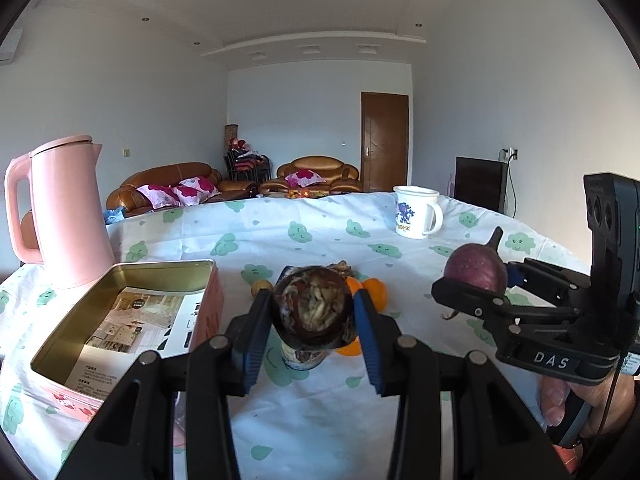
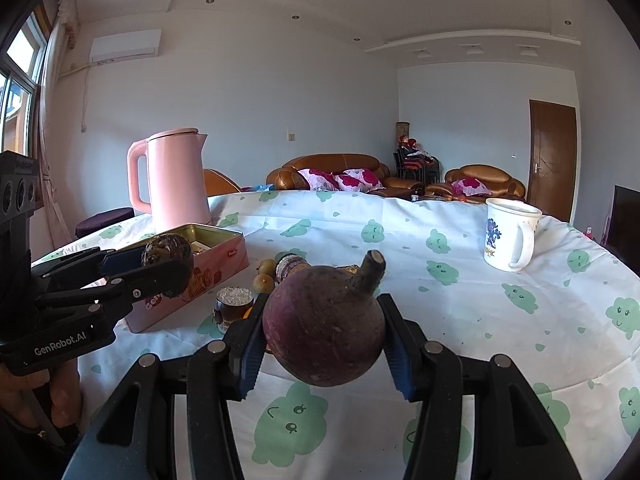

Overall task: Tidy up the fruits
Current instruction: 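Lift and carry the beet and brown fruit toward the open pink tin box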

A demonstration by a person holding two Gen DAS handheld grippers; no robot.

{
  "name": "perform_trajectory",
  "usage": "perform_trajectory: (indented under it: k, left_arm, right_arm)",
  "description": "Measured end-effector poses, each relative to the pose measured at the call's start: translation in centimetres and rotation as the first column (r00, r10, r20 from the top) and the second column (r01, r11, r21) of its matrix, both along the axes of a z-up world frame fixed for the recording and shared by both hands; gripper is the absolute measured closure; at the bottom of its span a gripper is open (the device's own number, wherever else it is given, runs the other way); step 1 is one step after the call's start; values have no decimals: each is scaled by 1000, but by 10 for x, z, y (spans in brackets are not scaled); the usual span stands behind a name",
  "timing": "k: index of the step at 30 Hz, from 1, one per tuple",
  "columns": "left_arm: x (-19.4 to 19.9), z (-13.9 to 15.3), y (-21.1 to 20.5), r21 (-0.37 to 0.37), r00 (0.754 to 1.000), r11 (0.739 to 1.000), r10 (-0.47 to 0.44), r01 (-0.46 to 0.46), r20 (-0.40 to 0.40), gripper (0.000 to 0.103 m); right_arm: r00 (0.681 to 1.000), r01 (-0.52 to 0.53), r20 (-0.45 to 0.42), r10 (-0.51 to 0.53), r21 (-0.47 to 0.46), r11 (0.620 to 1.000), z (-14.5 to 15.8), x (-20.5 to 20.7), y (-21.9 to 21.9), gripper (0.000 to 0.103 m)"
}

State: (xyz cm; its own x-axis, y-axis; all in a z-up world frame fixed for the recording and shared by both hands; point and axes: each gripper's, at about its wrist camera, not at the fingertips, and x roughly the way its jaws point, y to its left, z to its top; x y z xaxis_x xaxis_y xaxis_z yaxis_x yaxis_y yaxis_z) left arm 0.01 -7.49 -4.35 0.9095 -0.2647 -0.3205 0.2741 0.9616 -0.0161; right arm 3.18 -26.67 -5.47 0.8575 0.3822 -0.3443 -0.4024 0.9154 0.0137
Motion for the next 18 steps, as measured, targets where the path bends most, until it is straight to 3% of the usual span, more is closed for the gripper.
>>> perform_trajectory:
  k: [18]
  left_arm:
    - [-10, 5, 0, 3, 997, 1000, 18, -18, 71, 60]
  right_arm:
    - [998, -11, 65, 10, 12, 1000, 2, -10, -3, 49]
